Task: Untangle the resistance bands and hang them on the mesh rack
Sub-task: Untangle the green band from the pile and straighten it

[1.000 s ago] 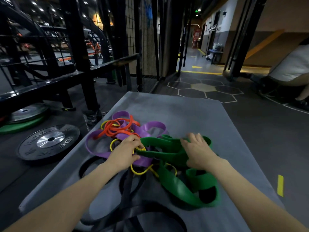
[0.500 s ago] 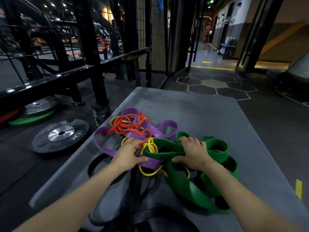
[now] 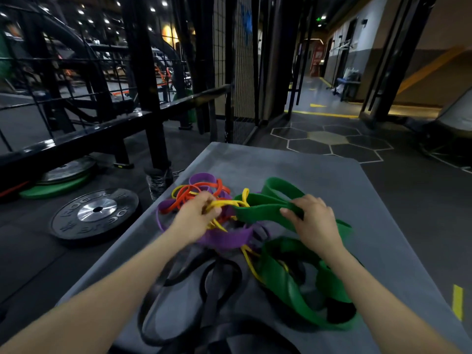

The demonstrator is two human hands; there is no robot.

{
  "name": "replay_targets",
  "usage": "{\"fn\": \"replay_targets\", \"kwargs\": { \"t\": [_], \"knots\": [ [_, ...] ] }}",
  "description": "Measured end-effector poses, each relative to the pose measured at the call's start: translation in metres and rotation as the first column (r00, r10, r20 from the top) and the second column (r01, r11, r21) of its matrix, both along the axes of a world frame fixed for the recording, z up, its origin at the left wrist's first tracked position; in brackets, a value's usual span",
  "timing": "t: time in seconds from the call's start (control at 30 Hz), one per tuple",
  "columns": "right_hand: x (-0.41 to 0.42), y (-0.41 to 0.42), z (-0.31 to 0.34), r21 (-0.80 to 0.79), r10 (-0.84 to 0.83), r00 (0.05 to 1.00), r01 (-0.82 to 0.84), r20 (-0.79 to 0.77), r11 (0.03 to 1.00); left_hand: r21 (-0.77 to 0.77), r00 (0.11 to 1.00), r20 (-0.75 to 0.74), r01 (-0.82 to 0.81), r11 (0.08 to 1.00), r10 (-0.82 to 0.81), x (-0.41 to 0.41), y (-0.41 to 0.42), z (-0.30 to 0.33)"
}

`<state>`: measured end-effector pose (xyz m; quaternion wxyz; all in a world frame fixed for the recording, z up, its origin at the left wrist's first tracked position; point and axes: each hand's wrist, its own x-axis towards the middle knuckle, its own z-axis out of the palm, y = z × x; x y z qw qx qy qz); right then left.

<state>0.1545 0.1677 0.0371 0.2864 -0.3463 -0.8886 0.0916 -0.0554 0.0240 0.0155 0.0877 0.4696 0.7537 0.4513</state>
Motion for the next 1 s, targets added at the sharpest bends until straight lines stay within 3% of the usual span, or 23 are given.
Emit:
{"fn": "replay_targets", "kwargs": {
  "t": [0.17,0.27,0.37,0.47,0.57,0.67,0.8,0.87,0.93,1.0],
  "knots": [
    [0.007,-0.001,0.0,0.061,0.016,0.998,-0.02,0.069,0.998,0.089,0.994,-0.103,0.046,0.995,-0.037,-0.013,0.001,0.05],
    [0.005,-0.004,-0.012,0.137,0.072,0.988,-0.091,0.135,0.986,0.062,0.985,-0.149,0.1,0.993,-0.09,-0.005,0.003,0.057],
    [0.008,-0.004,-0.018,0.157,0.1,0.991,-0.113,0.094,0.981,0.052,0.977,-0.179,0.131,0.99,-0.119,0.002,0.0,0.051],
    [0.015,-0.001,-0.005,0.066,0.102,0.994,-0.1,-0.034,0.993,0.048,0.966,-0.225,0.144,0.988,-0.13,0.007,-0.004,0.063],
    [0.026,0.01,0.013,-0.161,-0.017,0.993,-0.001,-0.113,0.987,-0.159,0.928,-0.298,0.184,0.97,-0.225,-0.001,-0.008,0.077],
    [0.037,0.021,0.02,-0.172,-0.054,0.991,0.033,-0.119,0.985,-0.321,0.831,-0.507,0.065,0.945,-0.229,-0.012,-0.012,0.071],
    [0.044,0.022,0.017,-0.186,-0.071,0.994,0.055,-0.081,0.981,-0.404,0.749,-0.662,-0.314,0.859,-0.037,-0.023,-0.024,0.055],
    [0.045,0.021,0.013,-0.186,-0.069,0.995,0.056,-0.068,0.981,-0.479,0.844,-0.53,-0.375,0.794,0.079,-0.029,-0.028,0.055],
    [0.044,0.02,0.01,-0.187,-0.074,0.996,0.063,-0.052,0.98,-0.491,0.973,-0.127,-0.229,0.84,0.191,-0.032,-0.028,0.062],
    [0.043,0.019,0.008,-0.184,-0.079,0.996,0.071,-0.035,0.98,-0.381,0.927,0.301,-0.097,0.92,0.223,-0.026,-0.026,0.079]
  ]
}}
